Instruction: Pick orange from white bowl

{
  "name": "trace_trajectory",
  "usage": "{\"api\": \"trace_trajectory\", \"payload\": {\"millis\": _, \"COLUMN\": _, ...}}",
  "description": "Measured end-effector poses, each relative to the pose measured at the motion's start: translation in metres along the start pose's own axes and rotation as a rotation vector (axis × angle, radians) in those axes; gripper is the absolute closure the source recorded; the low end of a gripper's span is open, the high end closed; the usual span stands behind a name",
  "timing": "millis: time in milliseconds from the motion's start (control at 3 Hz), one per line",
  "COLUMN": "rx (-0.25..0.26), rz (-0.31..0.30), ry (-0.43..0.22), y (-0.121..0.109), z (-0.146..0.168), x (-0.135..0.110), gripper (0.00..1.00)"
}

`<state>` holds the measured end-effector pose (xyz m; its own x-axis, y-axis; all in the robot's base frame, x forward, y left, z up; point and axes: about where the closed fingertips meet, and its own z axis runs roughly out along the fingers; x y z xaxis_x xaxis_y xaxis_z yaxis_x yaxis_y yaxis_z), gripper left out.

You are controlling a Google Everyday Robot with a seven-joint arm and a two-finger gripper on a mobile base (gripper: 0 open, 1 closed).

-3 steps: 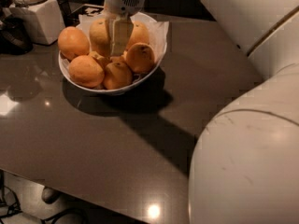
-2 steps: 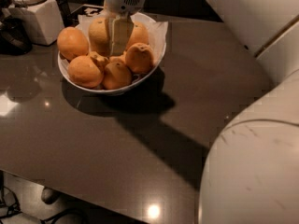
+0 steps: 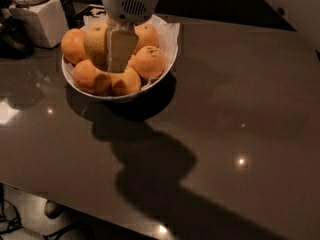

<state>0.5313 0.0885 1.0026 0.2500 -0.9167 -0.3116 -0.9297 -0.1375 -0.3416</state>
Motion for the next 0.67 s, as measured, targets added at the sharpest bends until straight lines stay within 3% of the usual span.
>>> {"api": "trace_trajectory", "payload": {"millis": 333, "rx": 0.017, "rz": 0.057, "ry": 0.025, "y": 0.0235, "z": -0.011, "x": -0.0048, "gripper": 1.0}}
{"api": "trace_trajectory", "payload": {"millis": 667, "rx": 0.019, "rz": 0.069, "ry": 0.025, "y": 0.0253, "z": -0.0123, "x": -0.0052, "gripper": 1.0}}
